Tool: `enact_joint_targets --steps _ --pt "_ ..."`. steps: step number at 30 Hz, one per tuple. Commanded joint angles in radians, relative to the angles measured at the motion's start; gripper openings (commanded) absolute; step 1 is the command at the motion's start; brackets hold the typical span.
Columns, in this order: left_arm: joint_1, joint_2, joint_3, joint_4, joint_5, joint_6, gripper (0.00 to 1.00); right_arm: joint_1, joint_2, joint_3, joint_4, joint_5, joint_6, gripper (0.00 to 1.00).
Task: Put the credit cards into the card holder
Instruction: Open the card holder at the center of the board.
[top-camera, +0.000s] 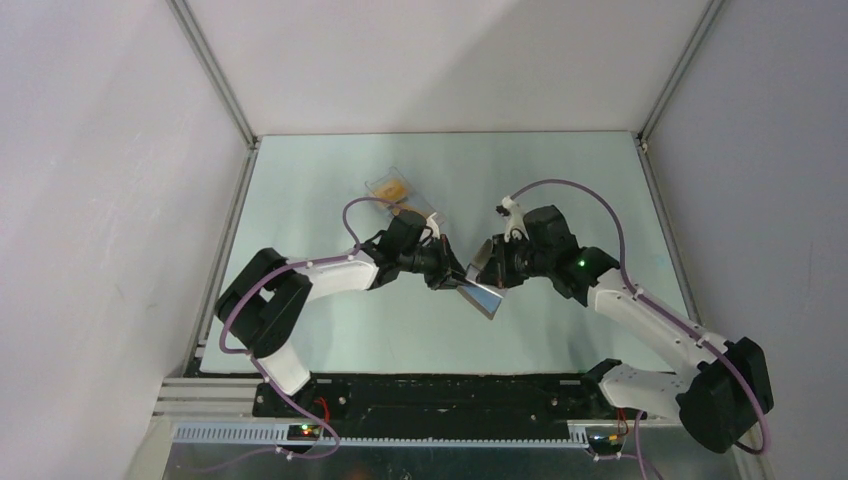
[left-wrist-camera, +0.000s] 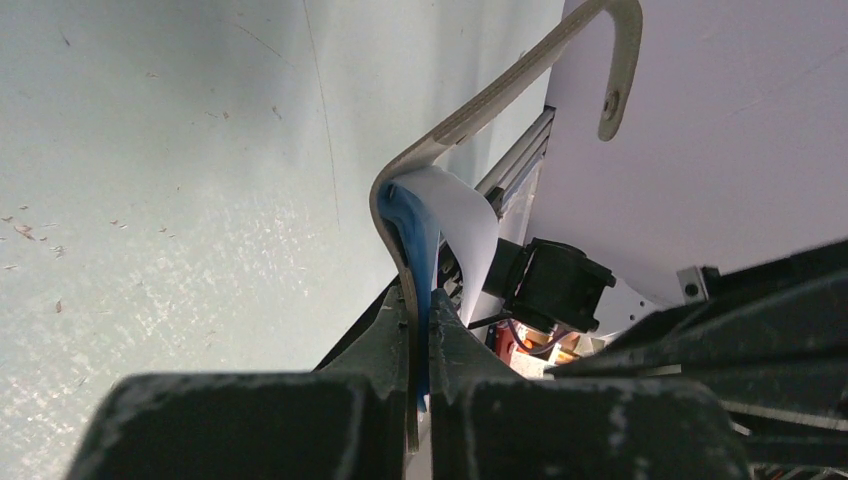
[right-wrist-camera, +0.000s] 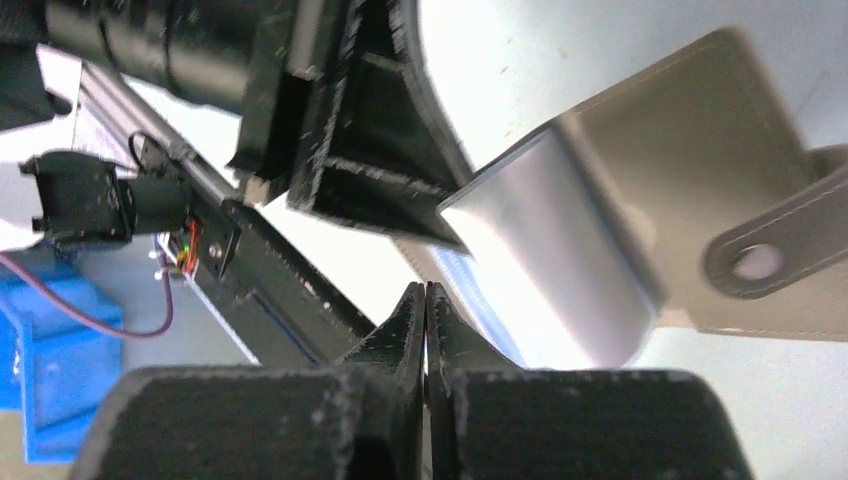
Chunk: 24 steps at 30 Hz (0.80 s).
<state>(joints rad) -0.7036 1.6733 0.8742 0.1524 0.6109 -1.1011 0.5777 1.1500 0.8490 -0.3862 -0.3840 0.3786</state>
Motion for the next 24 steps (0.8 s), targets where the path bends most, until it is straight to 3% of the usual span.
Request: enact_joint_targets --steps 1,16,24 --pt "0.005 -0.041 0.036 0.016 0.028 -0.019 0.0 0.059 -0.045 0.038 -0.074 0.013 -0.053 0.0" --pt "0.005 -0.103 0.033 0.016 0.041 -0.027 0.0 0.093 0.087 0.095 -0.178 0.286 -0.061 0.0" --pt "-0.007 -0.082 0.046 -0.013 0.085 0.007 0.0 0.067 0.084 0.114 -0.126 0.377 -0.065 0.0"
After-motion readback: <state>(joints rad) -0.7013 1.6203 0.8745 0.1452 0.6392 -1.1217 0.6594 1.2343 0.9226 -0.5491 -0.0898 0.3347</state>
